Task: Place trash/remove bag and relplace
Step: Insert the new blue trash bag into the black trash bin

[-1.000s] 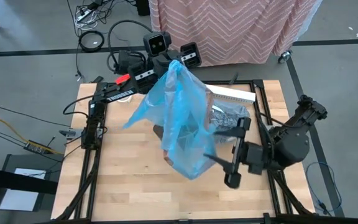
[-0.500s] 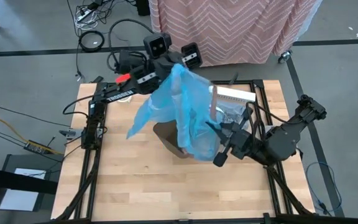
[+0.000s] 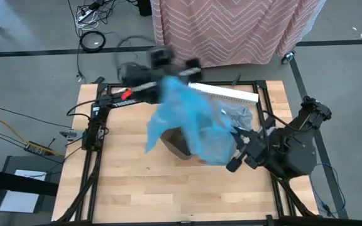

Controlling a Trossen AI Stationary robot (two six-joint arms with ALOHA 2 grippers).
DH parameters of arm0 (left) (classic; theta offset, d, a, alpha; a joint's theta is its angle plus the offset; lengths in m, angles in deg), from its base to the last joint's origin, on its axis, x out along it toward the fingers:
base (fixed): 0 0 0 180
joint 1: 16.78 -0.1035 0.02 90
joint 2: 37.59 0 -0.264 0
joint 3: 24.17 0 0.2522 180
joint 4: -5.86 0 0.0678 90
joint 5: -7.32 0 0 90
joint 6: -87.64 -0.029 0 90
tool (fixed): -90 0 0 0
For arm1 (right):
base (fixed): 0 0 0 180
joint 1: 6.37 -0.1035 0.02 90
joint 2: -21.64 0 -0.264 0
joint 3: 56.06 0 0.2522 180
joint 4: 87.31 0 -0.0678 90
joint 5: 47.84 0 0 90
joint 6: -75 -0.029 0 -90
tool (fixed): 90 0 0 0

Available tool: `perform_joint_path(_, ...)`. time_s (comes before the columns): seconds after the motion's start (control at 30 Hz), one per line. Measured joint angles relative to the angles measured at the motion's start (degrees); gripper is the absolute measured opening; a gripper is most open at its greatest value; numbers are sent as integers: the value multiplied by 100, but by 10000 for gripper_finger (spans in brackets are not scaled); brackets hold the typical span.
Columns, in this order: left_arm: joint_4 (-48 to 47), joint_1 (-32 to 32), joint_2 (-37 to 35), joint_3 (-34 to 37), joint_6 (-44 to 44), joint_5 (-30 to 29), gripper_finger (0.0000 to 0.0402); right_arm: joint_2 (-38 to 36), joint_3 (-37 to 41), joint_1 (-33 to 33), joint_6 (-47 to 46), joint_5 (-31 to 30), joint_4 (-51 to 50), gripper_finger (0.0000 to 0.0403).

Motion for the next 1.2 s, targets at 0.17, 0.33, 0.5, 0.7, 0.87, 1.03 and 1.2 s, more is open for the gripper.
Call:
perform_joint_path(0.17,2479,32,34,623,869,-977,1,0,0,-71,8,0,118,0)
perform_joint_path(0.33,2441,23,57,1326,1044,-2168,1,0,2,-74,7,-16,245,0)
perform_joint_path(0.5,2457,-25,88,2017,1100,-2435,1,0,2,-119,-78,-12,221,0)
perform_joint_path(0.7,2471,-62,77,2322,1224,-2339,1,0,2,-115,-59,-11,211,0)
perform_joint_path(0.87,2466,-82,77,2713,754,-2035,1,2,2,-113,-3,-12,204,0)
perform_joint_path(1.03,2472,-606,77,2777,887,-456,1,2,2,-139,6,-12,226,0)
perform_joint_path(1.2,2447,-822,76,2776,742,1023,5,2,2,-134,6,-10,224,0)
